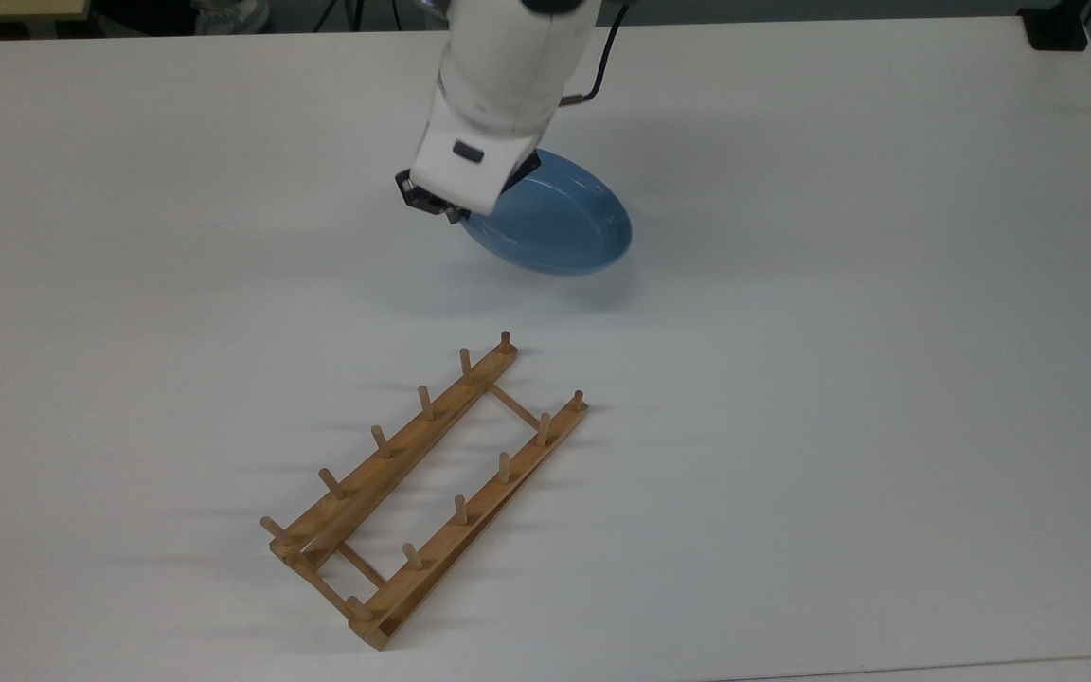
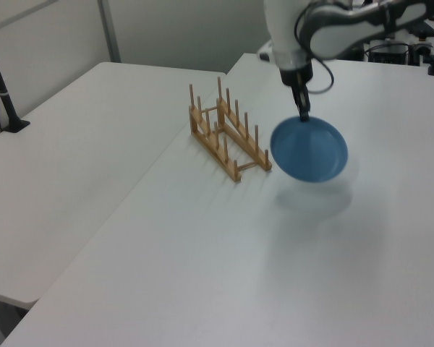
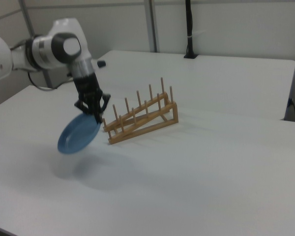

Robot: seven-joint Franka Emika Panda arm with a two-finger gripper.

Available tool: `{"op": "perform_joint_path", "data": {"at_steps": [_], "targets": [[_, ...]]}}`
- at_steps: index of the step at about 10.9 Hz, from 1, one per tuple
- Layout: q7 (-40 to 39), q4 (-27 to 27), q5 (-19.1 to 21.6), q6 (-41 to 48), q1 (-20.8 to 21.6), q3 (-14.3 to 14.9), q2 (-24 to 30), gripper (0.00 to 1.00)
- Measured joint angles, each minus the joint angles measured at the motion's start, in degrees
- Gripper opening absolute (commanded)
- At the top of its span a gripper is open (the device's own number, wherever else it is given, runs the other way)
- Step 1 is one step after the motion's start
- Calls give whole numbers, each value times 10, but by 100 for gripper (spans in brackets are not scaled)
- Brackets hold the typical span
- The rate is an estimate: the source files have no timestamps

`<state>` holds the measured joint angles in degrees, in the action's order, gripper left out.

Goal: Place plate in plate rack
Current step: 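Lift the plate by its rim and tilt it upright, then carry the upright plate over the wooden rack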

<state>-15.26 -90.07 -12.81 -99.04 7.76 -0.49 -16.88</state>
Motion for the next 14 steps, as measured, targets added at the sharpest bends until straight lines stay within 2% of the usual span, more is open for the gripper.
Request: {"op": "perform_joint_path", "data": {"at_steps": [5,7,11,12,14], "targets": [[25,80,7,-13,-15,8,12,0],[49,97,9,-67,-30,9,12,0],[141,99,8,-194,-44,10,7,0],[163,99,0,-217,-46,10,6,0],[222,99,-41,-244,-46,11,2,0]]}}
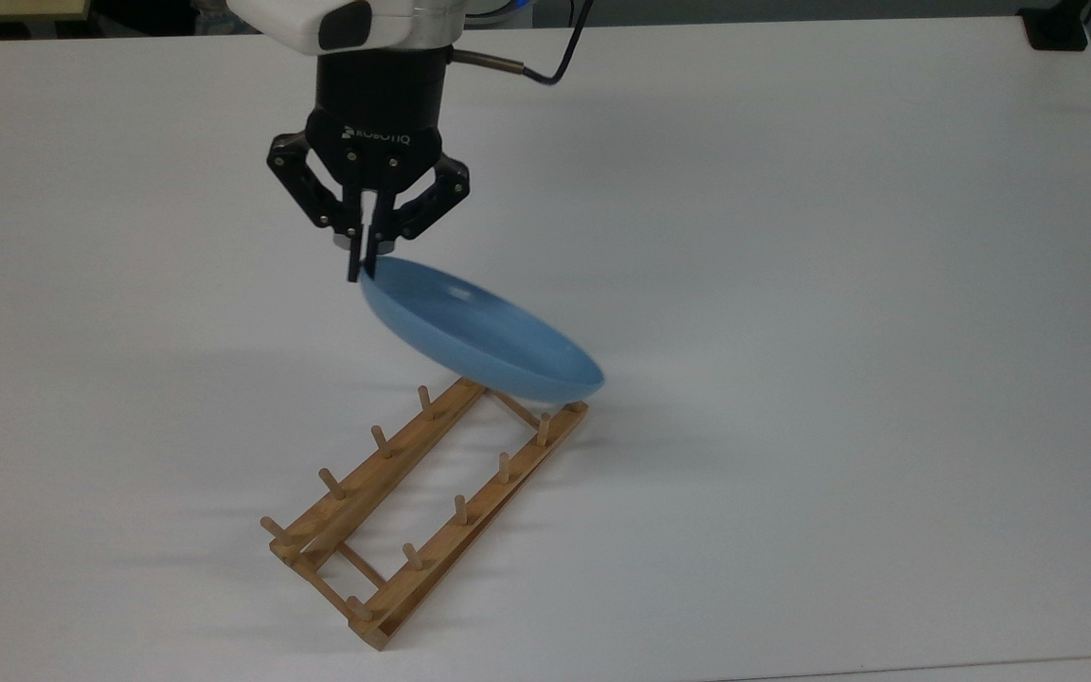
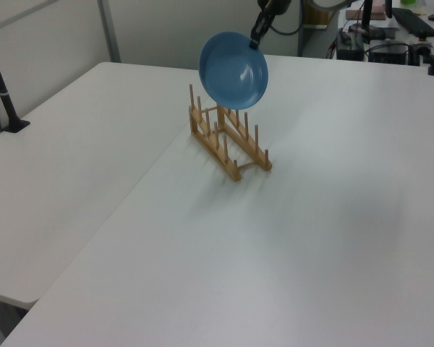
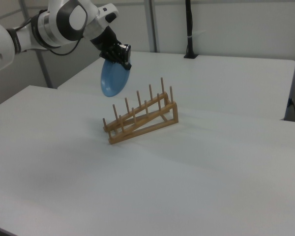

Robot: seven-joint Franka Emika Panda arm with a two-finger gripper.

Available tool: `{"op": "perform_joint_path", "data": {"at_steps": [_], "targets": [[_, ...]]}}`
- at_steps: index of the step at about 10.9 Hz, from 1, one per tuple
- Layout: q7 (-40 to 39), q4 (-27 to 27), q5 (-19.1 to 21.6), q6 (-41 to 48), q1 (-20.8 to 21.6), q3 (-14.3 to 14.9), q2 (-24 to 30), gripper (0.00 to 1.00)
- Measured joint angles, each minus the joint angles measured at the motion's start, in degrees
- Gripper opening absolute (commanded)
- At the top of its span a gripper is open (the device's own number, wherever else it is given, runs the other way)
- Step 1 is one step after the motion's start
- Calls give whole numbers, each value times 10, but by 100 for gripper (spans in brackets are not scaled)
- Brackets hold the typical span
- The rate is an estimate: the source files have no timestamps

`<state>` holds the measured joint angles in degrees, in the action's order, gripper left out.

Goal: Place plate in plate rack
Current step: 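Carry the upright plate over the wooden rack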

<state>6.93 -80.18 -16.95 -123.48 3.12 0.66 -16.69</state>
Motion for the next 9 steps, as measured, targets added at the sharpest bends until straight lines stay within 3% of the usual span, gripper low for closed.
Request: {"op": "perform_joint_path", "data": {"at_steps": [4,9], "targets": [[127,0,-116,-10,4,-1,-13,0],[172,-2,-140,-70,4,-1,-24,0]]}}
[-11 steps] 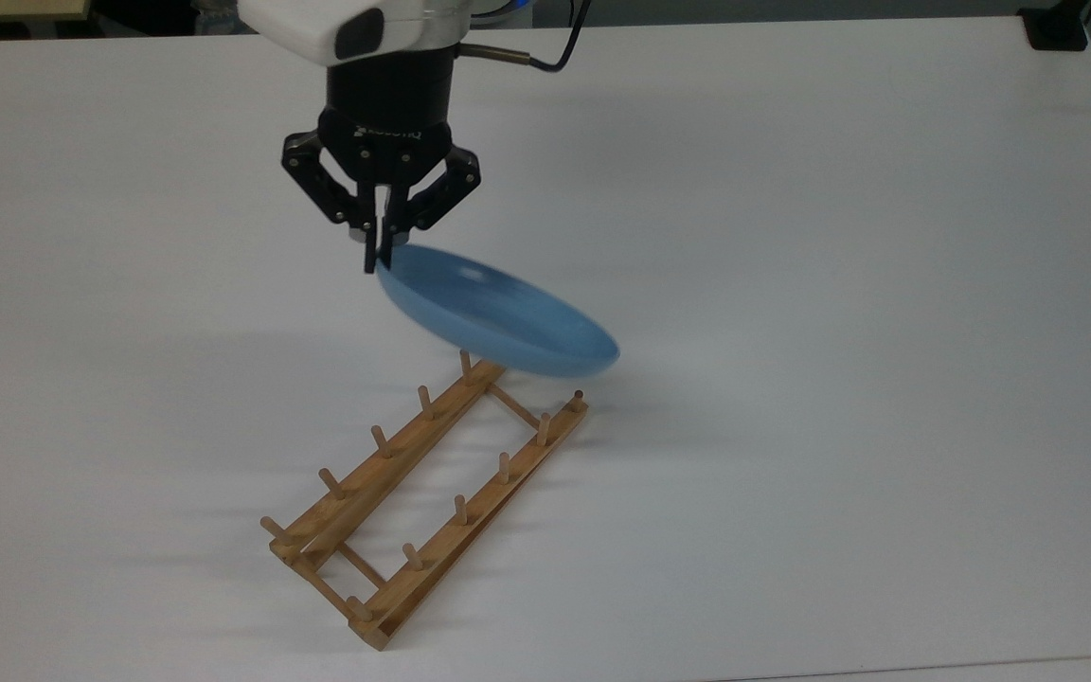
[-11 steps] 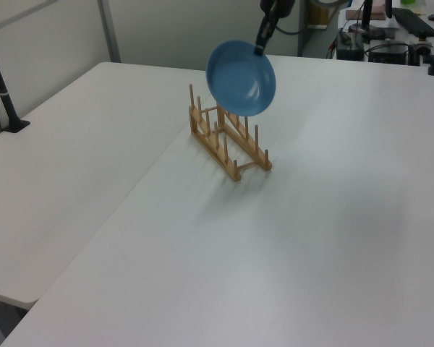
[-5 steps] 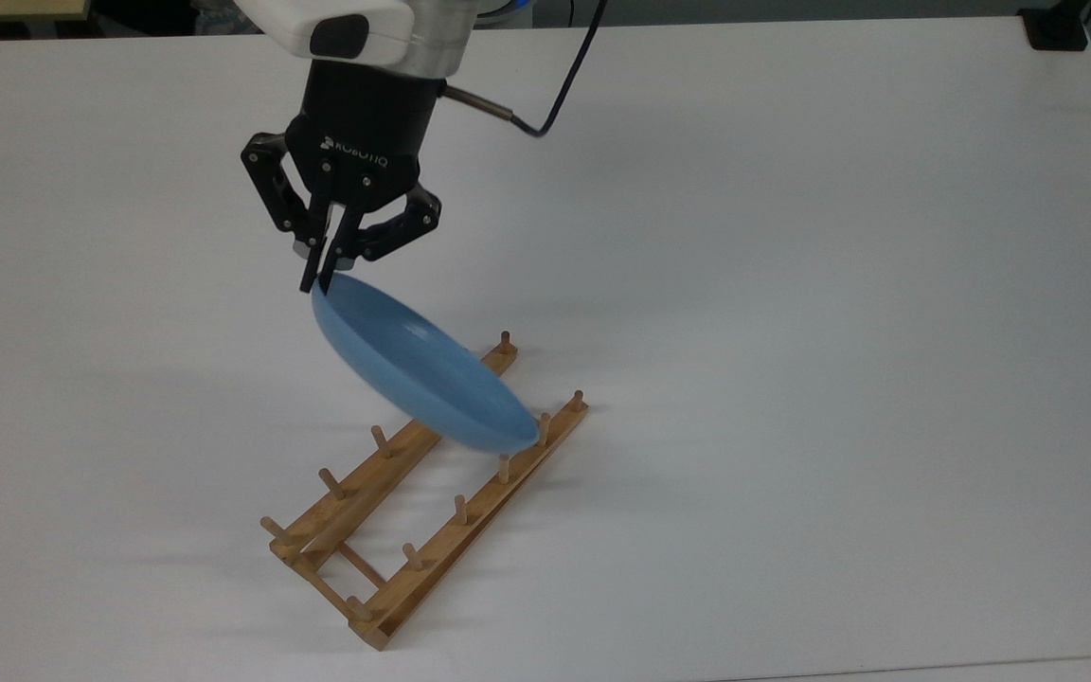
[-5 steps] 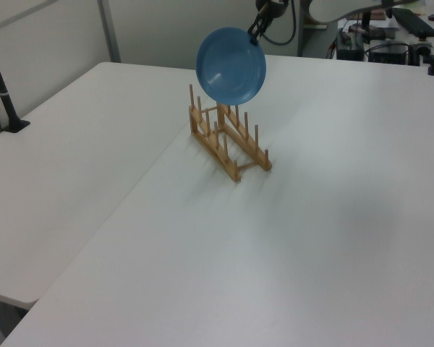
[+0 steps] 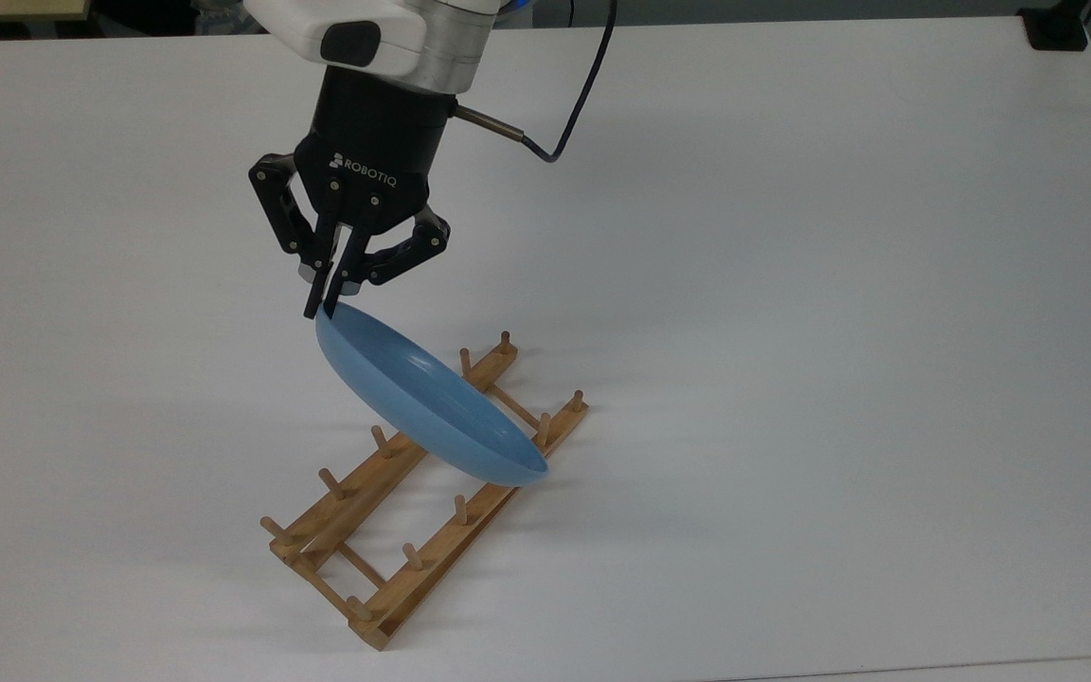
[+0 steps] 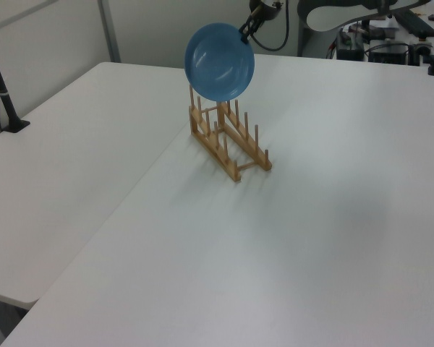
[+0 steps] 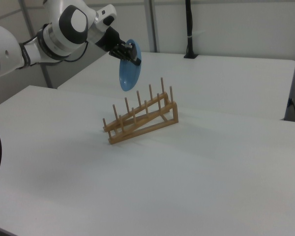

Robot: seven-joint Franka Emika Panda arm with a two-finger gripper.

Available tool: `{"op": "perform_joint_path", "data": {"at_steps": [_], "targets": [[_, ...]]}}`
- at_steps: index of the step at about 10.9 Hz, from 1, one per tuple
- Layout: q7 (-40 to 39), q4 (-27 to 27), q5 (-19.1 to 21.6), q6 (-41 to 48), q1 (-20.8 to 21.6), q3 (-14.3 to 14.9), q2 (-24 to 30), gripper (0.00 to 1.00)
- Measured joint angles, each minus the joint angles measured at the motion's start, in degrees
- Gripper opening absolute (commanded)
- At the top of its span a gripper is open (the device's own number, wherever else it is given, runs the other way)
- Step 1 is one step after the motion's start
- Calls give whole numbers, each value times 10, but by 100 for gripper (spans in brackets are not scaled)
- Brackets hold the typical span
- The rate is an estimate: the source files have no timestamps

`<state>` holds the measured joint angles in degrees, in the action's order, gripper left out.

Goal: Place plate in plate rack
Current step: 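Carry the upright plate over the wooden rack, then lower the plate edge-first between the rack pegs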

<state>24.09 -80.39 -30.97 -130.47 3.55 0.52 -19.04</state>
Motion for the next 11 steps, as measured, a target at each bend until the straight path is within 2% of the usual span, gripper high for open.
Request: {"op": "perform_joint_path", "data": {"at_steps": [4,11], "targets": [[1,-6,-17,-34,0,0,-9,0],[4,-31,-72,-45,0,0,-34,0]]}}
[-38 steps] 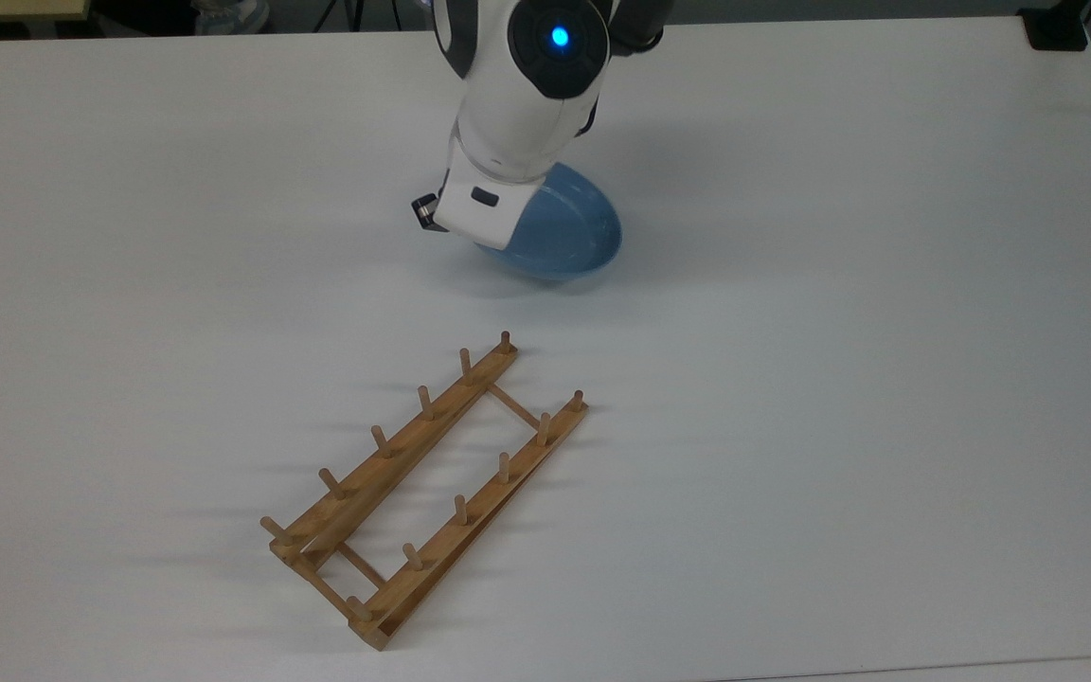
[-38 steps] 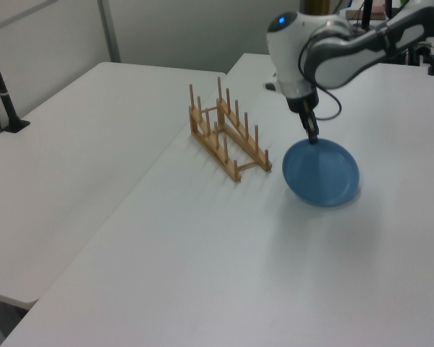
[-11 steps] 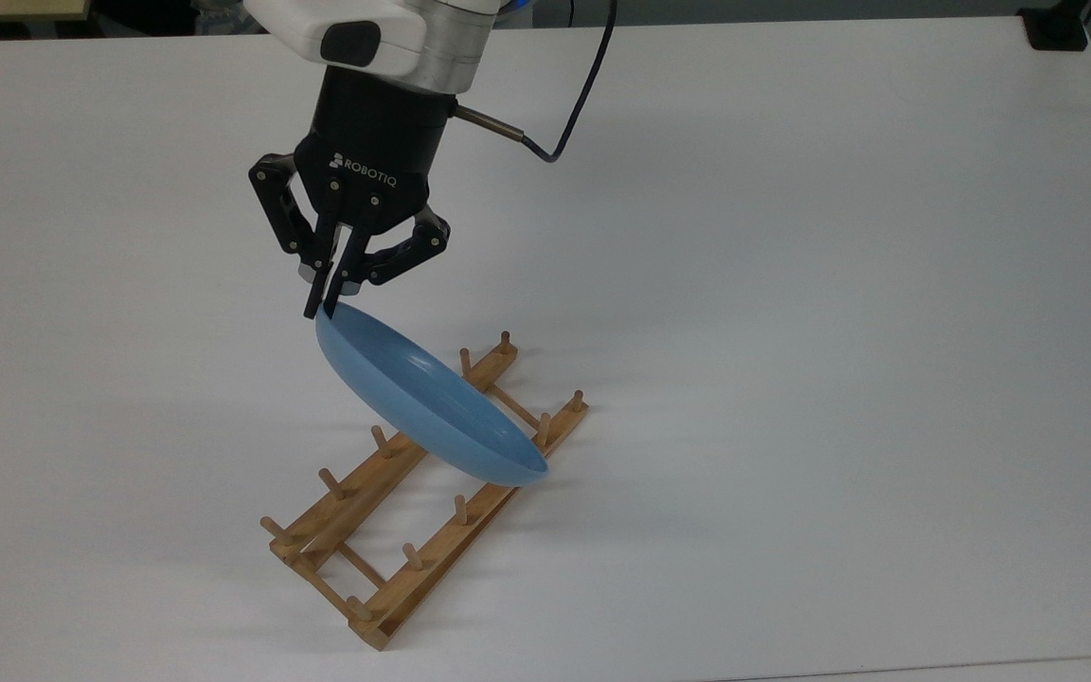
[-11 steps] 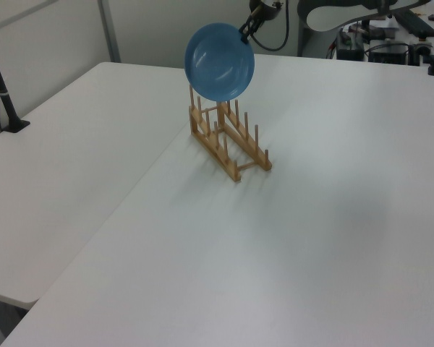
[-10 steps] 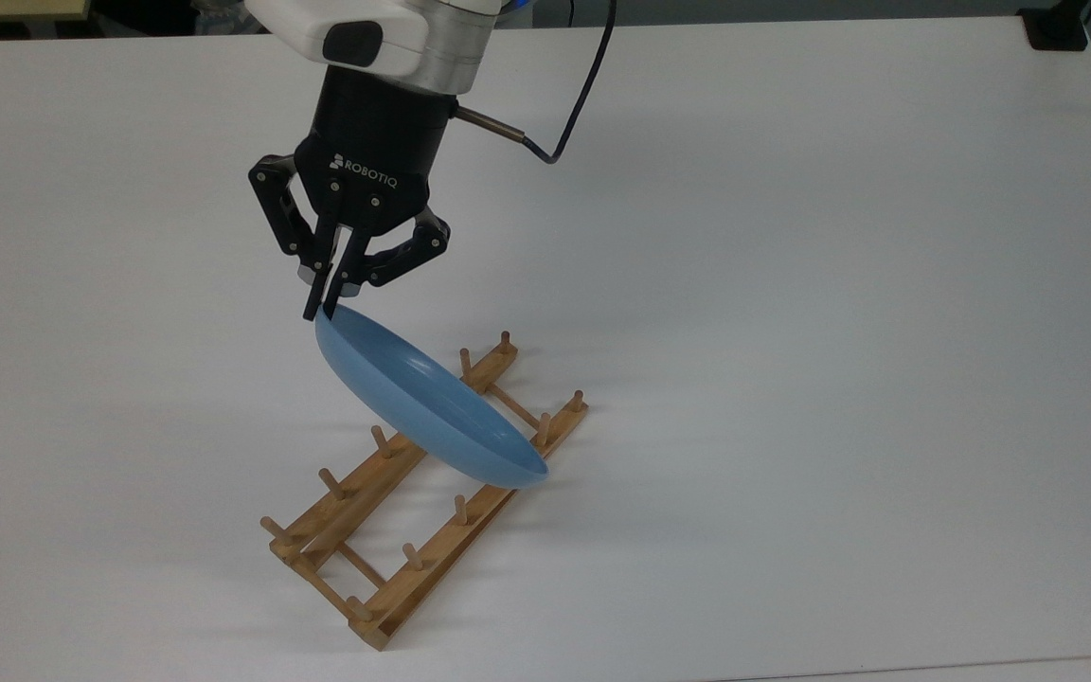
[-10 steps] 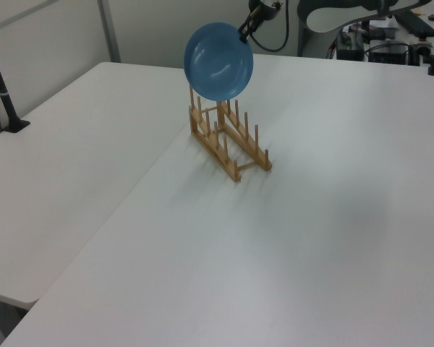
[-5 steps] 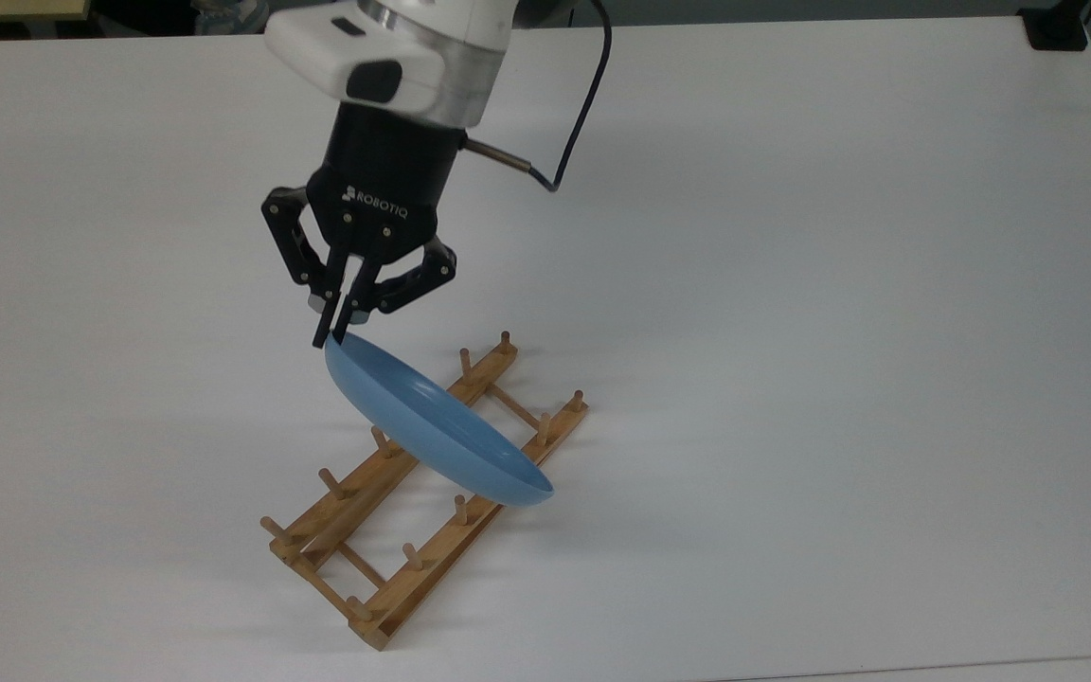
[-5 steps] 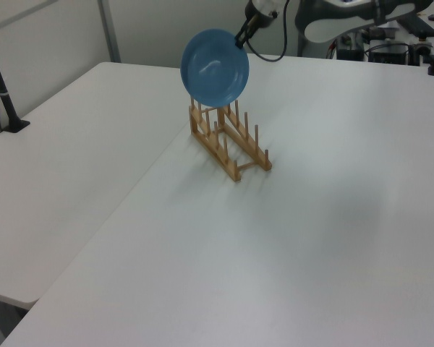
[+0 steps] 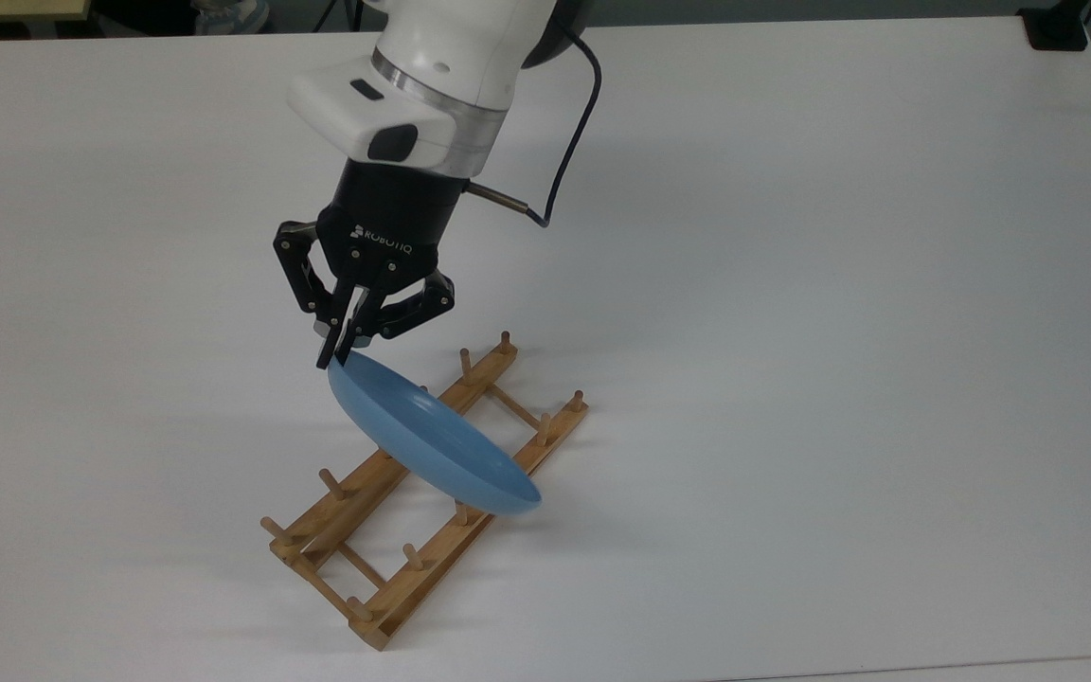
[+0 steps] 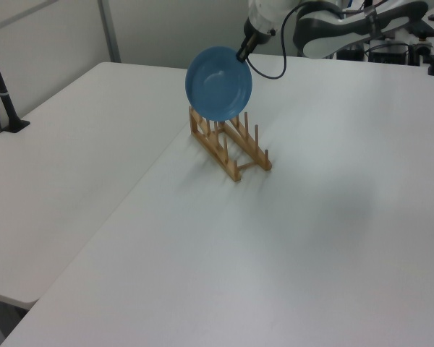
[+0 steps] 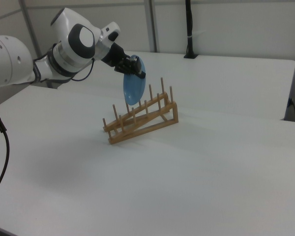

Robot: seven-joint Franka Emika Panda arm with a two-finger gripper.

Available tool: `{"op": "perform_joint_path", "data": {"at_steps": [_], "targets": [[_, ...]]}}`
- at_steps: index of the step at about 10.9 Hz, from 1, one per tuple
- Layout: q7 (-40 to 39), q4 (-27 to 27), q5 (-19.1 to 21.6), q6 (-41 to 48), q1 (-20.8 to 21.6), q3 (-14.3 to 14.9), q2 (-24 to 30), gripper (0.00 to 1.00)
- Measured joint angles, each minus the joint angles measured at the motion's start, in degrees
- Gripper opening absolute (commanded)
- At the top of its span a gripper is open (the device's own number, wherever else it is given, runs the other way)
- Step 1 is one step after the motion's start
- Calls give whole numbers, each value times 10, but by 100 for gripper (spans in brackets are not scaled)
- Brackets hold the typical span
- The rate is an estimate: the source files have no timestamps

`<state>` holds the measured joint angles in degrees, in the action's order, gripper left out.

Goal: Place plate in plate rack
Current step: 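Lower the plate edge-first between the rack pegs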

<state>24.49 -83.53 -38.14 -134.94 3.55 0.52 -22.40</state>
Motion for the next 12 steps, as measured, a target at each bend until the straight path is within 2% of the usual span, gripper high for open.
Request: {"op": "perform_joint_path", "data": {"at_steps": [6,12], "targets": [[32,-15,-60,-1,0,0,-1,0],[45,-13,-65,-3,0,0,-1,2]]}}
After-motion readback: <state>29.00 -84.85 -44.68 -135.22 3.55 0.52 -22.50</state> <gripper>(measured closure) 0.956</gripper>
